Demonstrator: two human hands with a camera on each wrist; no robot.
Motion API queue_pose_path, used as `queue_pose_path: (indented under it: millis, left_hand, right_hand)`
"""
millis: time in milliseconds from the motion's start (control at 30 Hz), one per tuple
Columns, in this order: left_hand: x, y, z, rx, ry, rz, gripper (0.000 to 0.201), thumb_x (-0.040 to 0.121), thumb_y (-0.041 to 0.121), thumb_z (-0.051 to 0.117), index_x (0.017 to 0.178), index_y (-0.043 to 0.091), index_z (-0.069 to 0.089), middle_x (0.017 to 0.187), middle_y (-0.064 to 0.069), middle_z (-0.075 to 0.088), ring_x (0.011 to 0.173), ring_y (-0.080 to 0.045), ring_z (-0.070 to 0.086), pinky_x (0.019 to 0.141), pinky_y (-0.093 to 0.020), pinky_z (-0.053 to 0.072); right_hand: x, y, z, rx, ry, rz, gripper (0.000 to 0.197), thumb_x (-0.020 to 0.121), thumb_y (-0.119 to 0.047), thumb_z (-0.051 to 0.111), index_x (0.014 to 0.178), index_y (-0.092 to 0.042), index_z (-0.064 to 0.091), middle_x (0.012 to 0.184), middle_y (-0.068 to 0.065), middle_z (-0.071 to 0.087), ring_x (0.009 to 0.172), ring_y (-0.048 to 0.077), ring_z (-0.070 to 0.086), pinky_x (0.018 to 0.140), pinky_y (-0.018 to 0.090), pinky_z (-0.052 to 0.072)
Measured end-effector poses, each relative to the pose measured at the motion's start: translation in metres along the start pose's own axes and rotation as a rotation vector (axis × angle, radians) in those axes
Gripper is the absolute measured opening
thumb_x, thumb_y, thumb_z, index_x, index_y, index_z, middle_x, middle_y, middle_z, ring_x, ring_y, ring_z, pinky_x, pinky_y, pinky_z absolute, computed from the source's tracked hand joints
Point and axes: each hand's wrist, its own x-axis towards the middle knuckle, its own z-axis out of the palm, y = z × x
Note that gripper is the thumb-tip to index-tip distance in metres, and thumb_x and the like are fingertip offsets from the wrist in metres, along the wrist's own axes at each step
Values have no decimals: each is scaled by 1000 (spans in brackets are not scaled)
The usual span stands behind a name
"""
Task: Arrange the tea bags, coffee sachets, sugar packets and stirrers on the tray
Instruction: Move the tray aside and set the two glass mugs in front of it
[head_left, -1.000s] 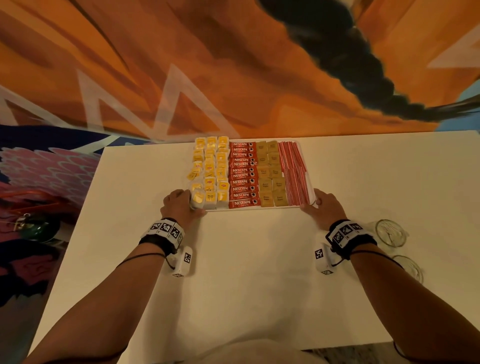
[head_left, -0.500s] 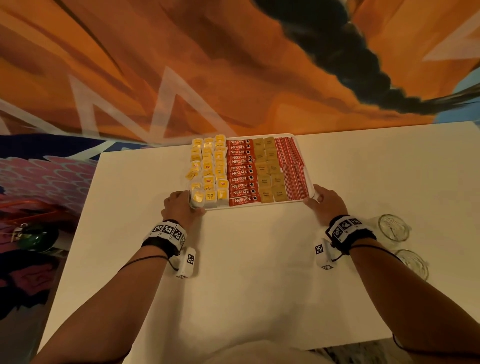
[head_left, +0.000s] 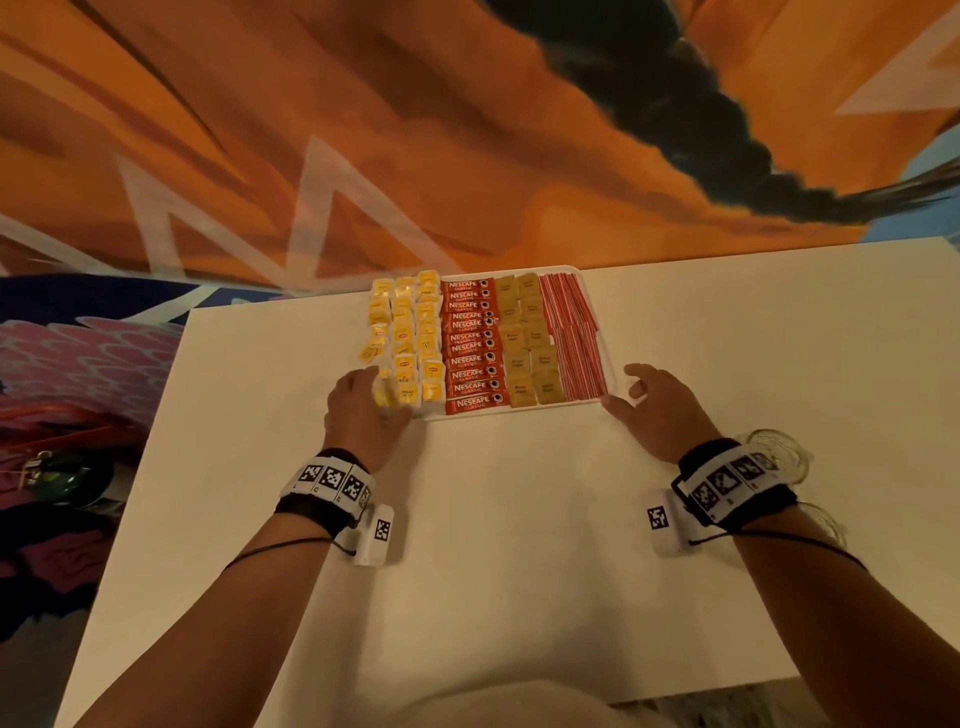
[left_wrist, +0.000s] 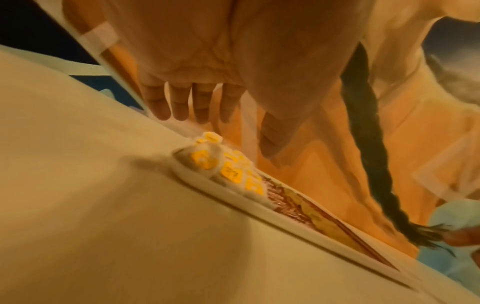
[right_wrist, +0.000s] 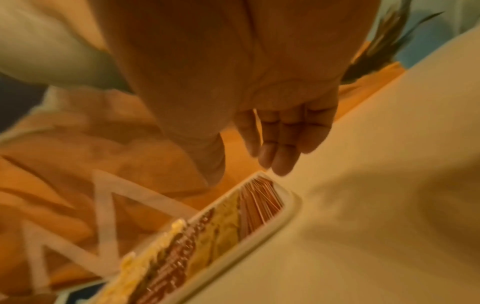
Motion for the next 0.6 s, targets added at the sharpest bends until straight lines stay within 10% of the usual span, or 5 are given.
queue_pose_path:
  millis: [233, 600]
  left_hand:
    - [-35, 66, 14, -138, -72, 249, 48, 87, 29, 74, 131, 17, 57, 129, -5, 56, 117, -18, 52, 101, -34, 42]
    - [-82, 166, 91, -232, -426, 421, 36, 87, 34, 73, 121, 27, 62, 106, 15, 66, 93, -5, 62, 83, -34, 55]
  right_hand:
    - [-25, 2, -81, -84, -176, -212, 45, 92, -43, 67, 132, -24, 58, 100, -8, 62, 78, 8, 62, 79, 27, 46]
    - [-23, 96, -147, -494, -244, -212, 38, 95, -39, 62, 132, -29, 58, 112, -6, 58, 104, 10, 53, 91, 22, 36]
